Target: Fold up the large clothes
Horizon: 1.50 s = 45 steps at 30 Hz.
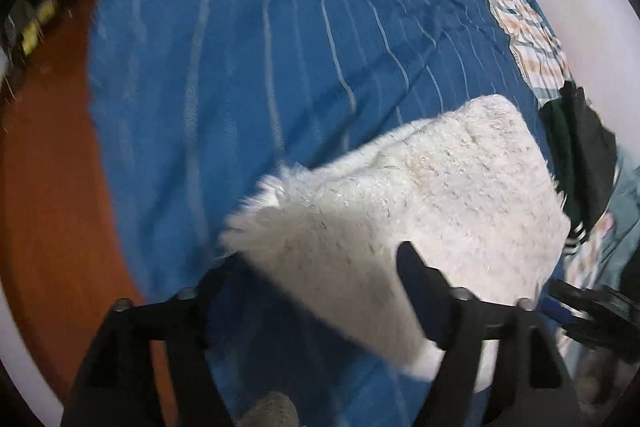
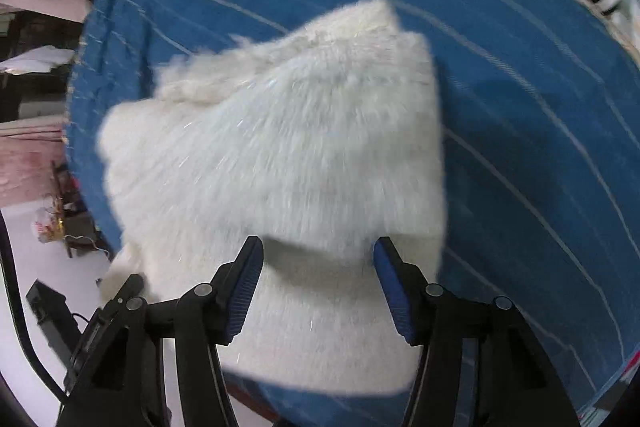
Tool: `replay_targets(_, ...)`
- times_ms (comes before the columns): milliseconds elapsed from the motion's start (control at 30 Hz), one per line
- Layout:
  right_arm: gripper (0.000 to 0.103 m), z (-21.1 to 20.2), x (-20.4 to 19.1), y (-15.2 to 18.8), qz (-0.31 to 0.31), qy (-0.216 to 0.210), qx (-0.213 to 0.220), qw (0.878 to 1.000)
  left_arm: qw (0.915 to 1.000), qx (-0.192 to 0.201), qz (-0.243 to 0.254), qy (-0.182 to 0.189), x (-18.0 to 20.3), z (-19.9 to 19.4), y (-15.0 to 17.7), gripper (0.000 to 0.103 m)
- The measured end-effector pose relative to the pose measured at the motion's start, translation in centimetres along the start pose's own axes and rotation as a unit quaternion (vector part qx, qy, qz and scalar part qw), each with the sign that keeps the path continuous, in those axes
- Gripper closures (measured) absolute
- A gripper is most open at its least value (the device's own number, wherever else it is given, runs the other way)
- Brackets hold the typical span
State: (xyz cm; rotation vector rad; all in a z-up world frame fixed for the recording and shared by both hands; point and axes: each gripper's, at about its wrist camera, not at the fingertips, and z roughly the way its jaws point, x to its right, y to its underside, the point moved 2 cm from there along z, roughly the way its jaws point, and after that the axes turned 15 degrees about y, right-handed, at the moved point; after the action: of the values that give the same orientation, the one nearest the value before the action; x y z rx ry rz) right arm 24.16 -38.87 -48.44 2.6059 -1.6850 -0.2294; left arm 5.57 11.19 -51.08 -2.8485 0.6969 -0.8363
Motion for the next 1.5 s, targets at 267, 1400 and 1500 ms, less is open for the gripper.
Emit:
replay_targets(267,0.068,4.7,0.1,7.0,-0.038,0.016,-0.052,0.998,0.993,-0.012,0.093,-0.072,2.4,-0.2,0.5,0.014)
replay_targets(1400,0.015,-1.2,0.4,-1.0,0.029,-0.071,0.027,0.997,0.9969,-0.014,0.075,0.016,2.0,0.1,-2.7,0.01)
replay_targets(1500,0.015,-0.5,4.9,1.7,0.031,-0.082,0.061,0.994,0.9983,-0.017,0.008,0.055,-0.9,-0.5,0.8,0.01)
